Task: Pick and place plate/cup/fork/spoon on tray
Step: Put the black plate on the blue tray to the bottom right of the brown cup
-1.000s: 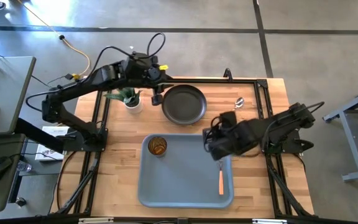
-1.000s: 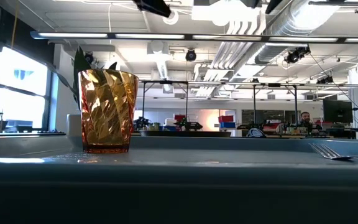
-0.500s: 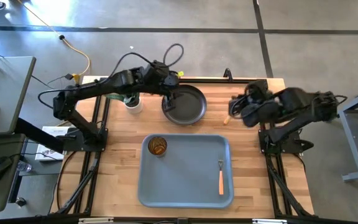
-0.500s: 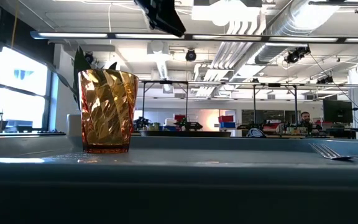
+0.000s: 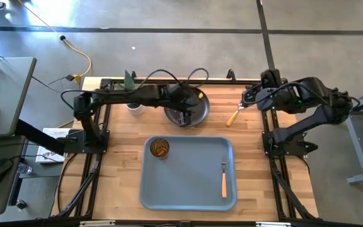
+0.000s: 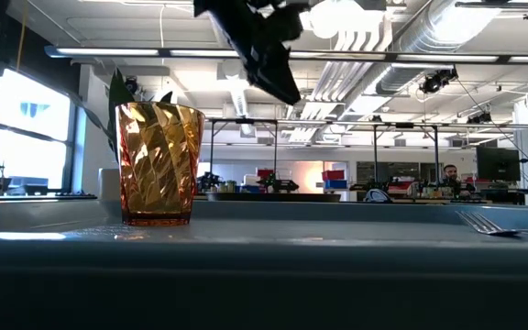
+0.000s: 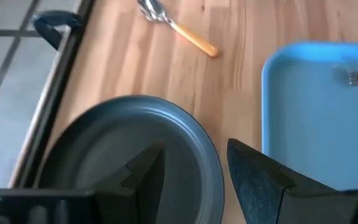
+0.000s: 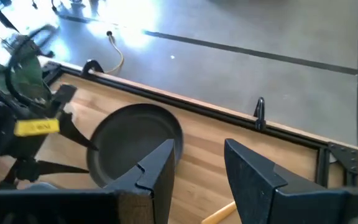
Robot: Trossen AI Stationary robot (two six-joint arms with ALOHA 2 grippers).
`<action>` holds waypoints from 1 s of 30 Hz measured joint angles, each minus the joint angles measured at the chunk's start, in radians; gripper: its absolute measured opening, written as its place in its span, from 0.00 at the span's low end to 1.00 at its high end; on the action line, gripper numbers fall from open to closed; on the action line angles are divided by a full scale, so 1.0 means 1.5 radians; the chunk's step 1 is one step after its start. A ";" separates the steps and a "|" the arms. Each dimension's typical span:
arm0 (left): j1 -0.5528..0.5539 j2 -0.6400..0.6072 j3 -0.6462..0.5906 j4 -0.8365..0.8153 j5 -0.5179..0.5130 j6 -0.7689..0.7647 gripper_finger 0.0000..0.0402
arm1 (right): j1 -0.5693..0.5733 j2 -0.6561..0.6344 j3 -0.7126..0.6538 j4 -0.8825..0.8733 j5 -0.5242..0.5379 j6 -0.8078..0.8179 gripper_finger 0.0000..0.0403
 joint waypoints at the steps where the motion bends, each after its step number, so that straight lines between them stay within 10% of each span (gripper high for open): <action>1: -0.003 0.010 0.000 0.000 0.000 0.000 0.40 | -0.005 0.000 0.000 0.000 -0.003 -0.010 0.33; 30: -0.034 0.169 0.001 0.036 -0.011 -0.011 0.40 | -0.051 0.000 0.000 0.000 -0.040 -0.083 0.33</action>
